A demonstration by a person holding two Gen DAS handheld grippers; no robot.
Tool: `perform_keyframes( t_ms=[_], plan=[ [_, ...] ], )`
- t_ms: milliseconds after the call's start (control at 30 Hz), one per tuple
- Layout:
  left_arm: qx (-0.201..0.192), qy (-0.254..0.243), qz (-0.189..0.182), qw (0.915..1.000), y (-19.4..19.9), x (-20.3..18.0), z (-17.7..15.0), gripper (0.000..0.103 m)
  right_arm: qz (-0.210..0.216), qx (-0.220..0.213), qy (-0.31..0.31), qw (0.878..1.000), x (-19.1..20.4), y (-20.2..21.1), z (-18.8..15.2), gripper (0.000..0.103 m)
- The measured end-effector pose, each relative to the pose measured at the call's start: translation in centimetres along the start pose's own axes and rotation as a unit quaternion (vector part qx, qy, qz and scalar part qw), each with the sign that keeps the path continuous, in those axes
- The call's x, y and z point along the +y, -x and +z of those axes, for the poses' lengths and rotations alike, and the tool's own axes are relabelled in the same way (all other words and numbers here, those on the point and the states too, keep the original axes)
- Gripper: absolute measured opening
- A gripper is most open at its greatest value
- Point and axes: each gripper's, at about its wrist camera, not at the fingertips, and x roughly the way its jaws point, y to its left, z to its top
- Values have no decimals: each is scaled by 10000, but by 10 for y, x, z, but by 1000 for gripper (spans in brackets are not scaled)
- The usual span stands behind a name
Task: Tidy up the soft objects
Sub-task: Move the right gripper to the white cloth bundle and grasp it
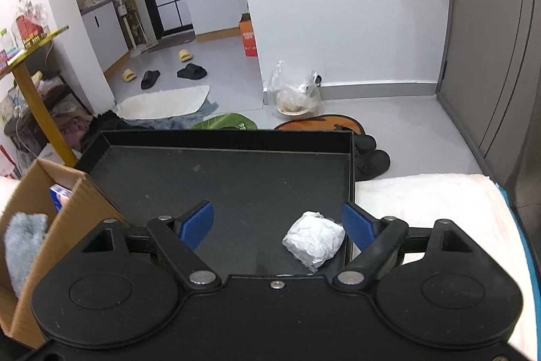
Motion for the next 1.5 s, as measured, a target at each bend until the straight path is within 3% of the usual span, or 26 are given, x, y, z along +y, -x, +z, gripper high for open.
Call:
perform_keyframes(
  t_ms=[267, 567, 833, 1200, 1267, 1500],
  plan=[
    [21, -47, -13, 10000, -6, -5, 3, 46, 68, -61, 532, 9985, 4, -17, -1, 74],
    [63, -51, -8, 10000, -9, -8, 4, 46, -79, 461, 694, 9965, 0, -41, -11, 71],
    [-10, 54, -135, 9999, -5, -3, 3, 46, -180, 958, 1120, 9889, 15, -44, -23, 61],
    [-17, 60, -306, 9995, -2, 1, 4, 46, -377, 1405, 1190, 9822, 29, -27, -36, 58],
    [-45, 64, -317, 9995, 0, 1, 3, 46, -351, 1437, 1136, 9824, 30, -24, -38, 45],
    [-55, 85, -327, 9994, 2, 3, 2, 48, -351, 1442, 1091, 9829, 36, -4, -36, 41]
  ],
)
